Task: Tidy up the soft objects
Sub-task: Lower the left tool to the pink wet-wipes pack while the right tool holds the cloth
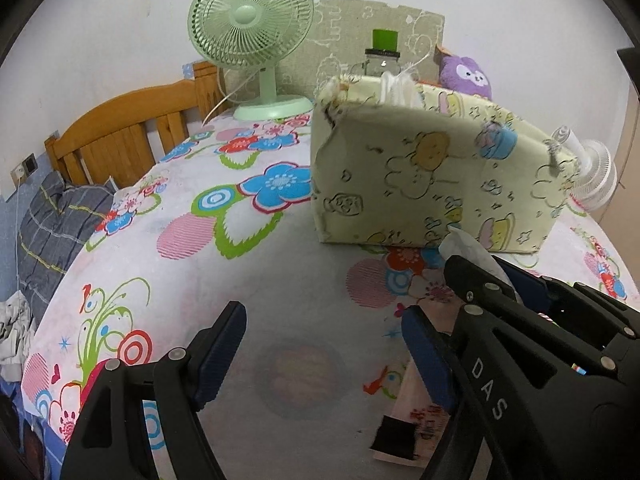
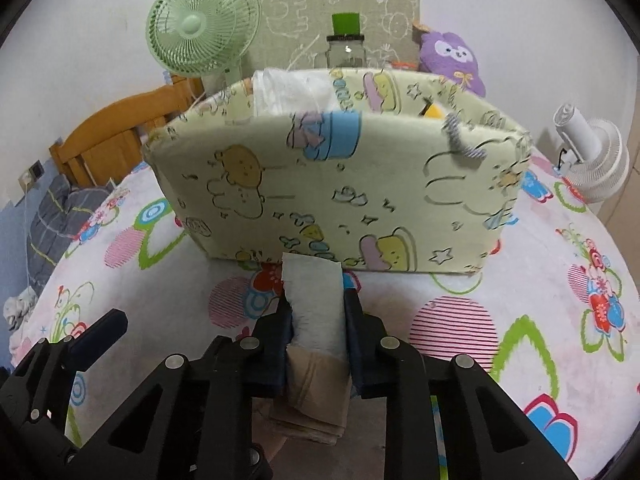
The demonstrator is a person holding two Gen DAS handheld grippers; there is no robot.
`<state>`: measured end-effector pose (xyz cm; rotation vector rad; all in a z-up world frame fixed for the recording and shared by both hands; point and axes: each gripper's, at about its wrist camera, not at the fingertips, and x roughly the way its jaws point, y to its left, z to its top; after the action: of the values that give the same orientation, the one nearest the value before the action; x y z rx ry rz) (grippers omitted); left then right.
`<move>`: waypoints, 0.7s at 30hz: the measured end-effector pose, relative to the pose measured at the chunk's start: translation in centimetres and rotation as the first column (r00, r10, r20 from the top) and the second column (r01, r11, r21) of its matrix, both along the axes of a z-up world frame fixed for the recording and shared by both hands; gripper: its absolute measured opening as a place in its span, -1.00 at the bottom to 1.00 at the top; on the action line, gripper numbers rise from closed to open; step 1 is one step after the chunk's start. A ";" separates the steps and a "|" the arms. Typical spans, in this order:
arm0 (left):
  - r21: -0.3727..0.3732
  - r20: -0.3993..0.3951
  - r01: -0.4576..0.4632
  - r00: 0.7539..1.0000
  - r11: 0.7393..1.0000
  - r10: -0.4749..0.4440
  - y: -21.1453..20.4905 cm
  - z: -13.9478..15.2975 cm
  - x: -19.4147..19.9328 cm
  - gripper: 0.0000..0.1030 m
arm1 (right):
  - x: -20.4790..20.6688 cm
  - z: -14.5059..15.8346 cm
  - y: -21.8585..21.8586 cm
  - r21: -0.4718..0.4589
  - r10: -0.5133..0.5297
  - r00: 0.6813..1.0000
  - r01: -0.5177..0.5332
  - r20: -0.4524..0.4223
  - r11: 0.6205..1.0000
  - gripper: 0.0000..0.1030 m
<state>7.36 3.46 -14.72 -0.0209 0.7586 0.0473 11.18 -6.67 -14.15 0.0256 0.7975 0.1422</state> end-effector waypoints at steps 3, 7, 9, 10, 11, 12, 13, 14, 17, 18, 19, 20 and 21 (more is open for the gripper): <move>-0.002 0.015 0.011 1.000 1.000 -0.011 -0.5 0.5 -0.4 0.63 | -0.6 0.6 -0.5 0.003 -0.008 1.000 0.008 0.017 1.000 -0.49; -0.003 0.030 0.033 0.999 0.999 -0.032 -1.3 0.9 -0.9 0.64 | -1.2 1.2 -1.4 0.005 -0.025 0.999 0.025 0.034 1.000 -0.50; -0.004 0.034 0.046 0.998 0.999 -0.046 -1.8 1.0 -1.1 0.64 | -1.6 1.4 -1.7 0.004 -0.033 0.999 0.033 0.039 0.999 -0.50; -0.004 0.035 0.051 0.998 0.999 -0.051 -1.9 1.1 -1.2 0.64 | -1.7 1.5 -2.0 0.004 -0.037 0.998 0.037 0.041 0.999 -0.50; -0.006 0.037 0.058 0.998 0.998 -0.058 -2.1 1.1 -1.2 0.64 | -1.8 1.6 -2.2 0.004 -0.041 0.998 0.041 0.042 0.999 -0.50; -0.007 0.038 0.064 0.997 0.998 -0.064 -2.4 1.1 -1.3 0.64 | -1.9 1.7 -2.4 0.004 -0.045 0.998 0.045 0.043 0.999 -0.50; -0.007 0.038 0.072 0.997 0.997 -0.072 -2.6 1.1 -1.4 0.64 | -2.1 1.7 -2.6 0.004 -0.050 0.998 0.050 0.045 0.999 -0.50; -0.006 0.037 0.077 0.996 0.997 -0.076 -2.7 1.1 -1.4 0.64 | -2.2 1.7 -2.8 0.004 -0.054 0.998 0.054 0.045 0.999 -0.50; -0.004 0.035 0.093 0.995 0.996 -0.092 -3.4 1.0 -1.6 0.64 | -2.6 1.6 -3.5 0.006 -0.067 0.997 0.067 0.043 0.998 -0.50; -0.004 0.033 0.098 0.995 0.995 -0.098 -3.6 1.0 -1.6 0.64 | -2.7 1.6 -3.7 0.006 -0.071 0.997 0.071 0.042 0.997 -0.50; -0.003 0.031 0.105 0.994 0.995 -0.104 -3.8 0.9 -1.6 0.64 | -2.8 1.5 -3.9 0.006 -0.075 0.996 0.075 0.040 0.997 -0.50; -0.002 0.028 0.112 0.993 0.994 -0.112 -4.0 0.8 -1.7 0.64 | -2.9 1.4 -4.1 0.008 -0.078 0.996 0.078 0.041 0.997 -0.50; -0.002 0.025 0.119 0.993 0.993 -0.119 -4.2 0.6 -1.7 0.64 | -3.0 1.3 -4.3 0.009 -0.083 0.996 0.082 0.038 0.997 -0.50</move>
<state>5.69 -0.76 -14.10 0.0207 0.7339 -0.0674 8.18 -10.98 -12.83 0.0625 0.7569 0.0674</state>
